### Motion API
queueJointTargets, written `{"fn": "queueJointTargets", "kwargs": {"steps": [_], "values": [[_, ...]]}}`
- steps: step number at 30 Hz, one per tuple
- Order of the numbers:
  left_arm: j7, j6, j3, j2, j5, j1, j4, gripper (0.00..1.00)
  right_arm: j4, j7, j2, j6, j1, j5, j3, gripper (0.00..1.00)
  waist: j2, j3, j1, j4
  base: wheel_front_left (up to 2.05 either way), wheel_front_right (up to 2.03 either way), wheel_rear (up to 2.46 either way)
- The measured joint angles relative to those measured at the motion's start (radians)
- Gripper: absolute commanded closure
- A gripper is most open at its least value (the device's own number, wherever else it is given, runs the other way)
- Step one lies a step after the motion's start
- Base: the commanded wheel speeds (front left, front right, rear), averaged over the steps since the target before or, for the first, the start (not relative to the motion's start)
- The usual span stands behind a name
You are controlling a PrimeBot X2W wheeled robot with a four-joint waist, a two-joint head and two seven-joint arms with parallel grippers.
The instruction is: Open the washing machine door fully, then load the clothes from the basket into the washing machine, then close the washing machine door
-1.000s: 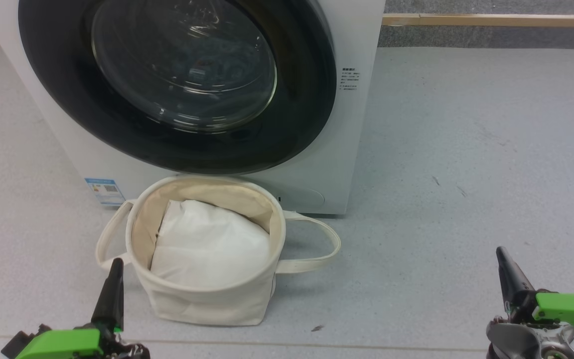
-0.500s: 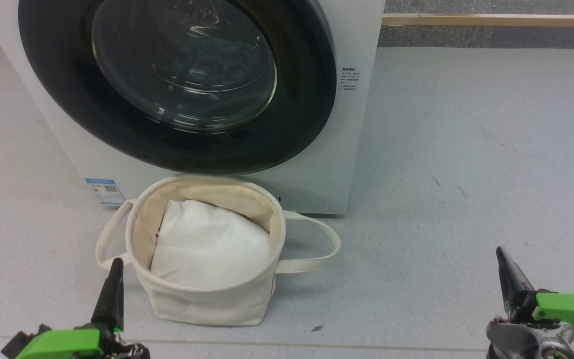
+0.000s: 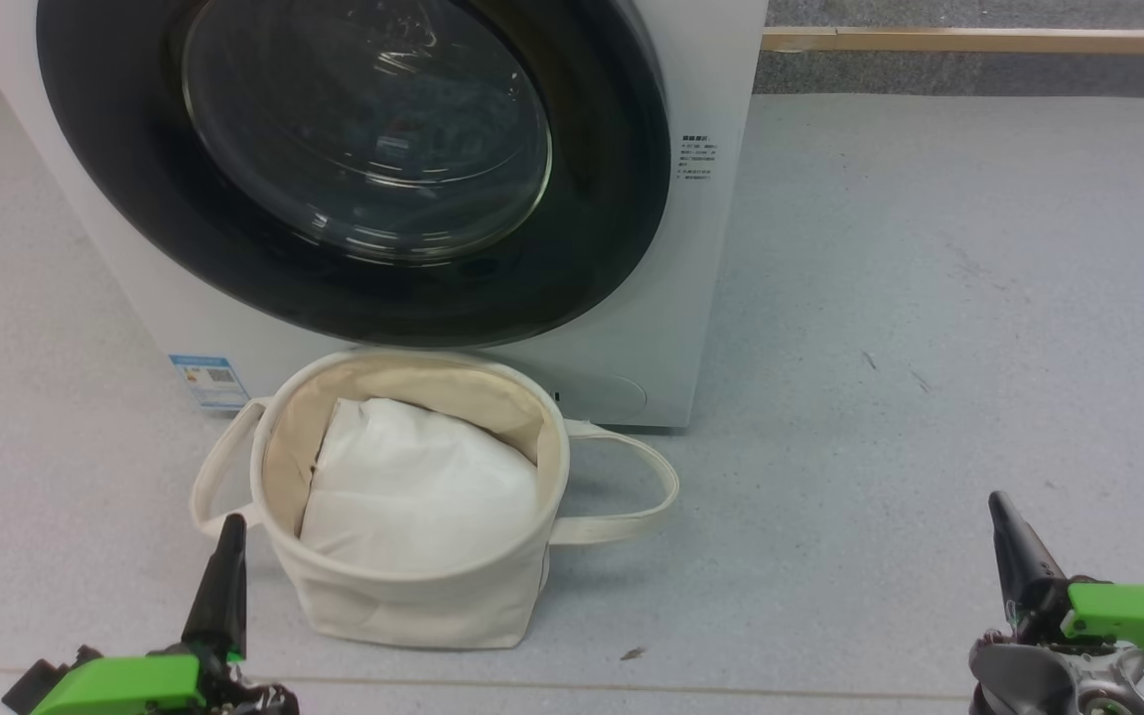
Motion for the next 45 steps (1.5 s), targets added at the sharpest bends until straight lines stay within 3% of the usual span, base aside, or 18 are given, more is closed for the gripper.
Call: {"fn": "queueJointTargets", "kwargs": {"steps": [45], "values": [[0.000,0.000,0.000,0.000,0.000,0.000,0.000,1.00,0.000,0.000,0.000,0.000,0.000,0.000,0.000,1.00,0.0000,0.000,0.0000,0.000,0.00,0.00,0.00]]}}
